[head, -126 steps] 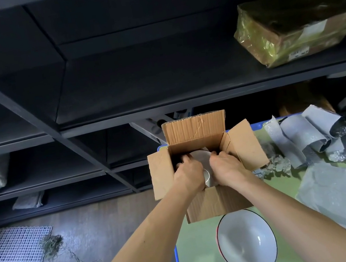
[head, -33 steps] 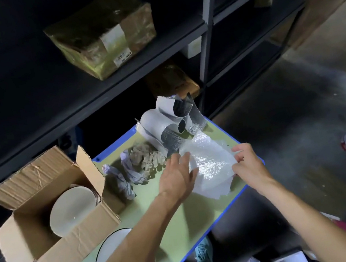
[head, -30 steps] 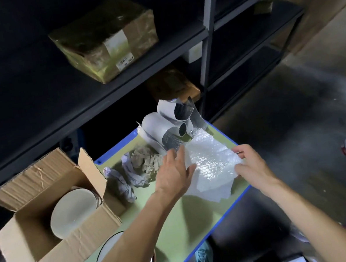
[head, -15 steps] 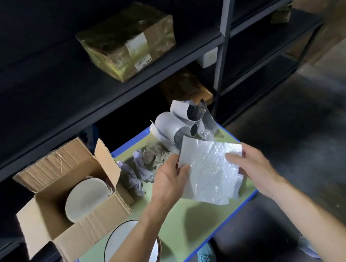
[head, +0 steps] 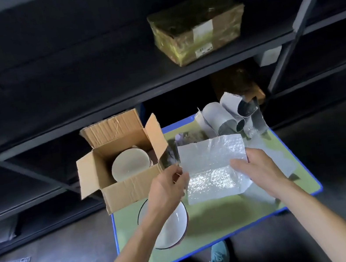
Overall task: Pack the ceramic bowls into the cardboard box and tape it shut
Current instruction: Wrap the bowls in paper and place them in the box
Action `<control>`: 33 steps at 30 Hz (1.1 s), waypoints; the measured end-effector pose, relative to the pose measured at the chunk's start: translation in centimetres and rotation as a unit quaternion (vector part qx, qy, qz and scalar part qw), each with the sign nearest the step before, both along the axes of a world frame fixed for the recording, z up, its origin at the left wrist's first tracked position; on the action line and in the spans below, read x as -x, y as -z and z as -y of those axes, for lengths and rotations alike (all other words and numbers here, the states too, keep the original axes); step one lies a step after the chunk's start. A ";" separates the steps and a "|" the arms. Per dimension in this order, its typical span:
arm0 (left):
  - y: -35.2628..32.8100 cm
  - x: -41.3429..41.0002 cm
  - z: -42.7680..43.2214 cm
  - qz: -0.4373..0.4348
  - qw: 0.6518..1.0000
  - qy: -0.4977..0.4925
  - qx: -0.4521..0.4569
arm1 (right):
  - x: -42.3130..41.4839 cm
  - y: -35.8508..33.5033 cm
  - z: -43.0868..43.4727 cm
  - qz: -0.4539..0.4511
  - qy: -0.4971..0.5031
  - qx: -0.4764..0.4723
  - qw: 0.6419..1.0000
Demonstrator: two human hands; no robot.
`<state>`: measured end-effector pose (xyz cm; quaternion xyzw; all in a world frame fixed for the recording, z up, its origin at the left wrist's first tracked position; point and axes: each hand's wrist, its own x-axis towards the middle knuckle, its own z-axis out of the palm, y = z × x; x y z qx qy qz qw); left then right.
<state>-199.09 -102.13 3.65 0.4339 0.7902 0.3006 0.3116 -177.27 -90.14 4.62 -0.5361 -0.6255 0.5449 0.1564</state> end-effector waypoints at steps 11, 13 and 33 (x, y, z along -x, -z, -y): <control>2.6 4.9 7.9 -0.243 0.970 0.012 0.014 | 2.3 0.9 0.5 0.067 -0.135 0.010 0.988; 3.2 5.2 8.1 -0.263 0.964 0.014 0.035 | 2.8 0.8 0.6 0.083 -0.147 0.013 0.986; 1.2 6.8 7.4 -0.245 0.959 0.085 0.115 | 3.9 0.3 1.0 0.081 -0.120 0.010 0.989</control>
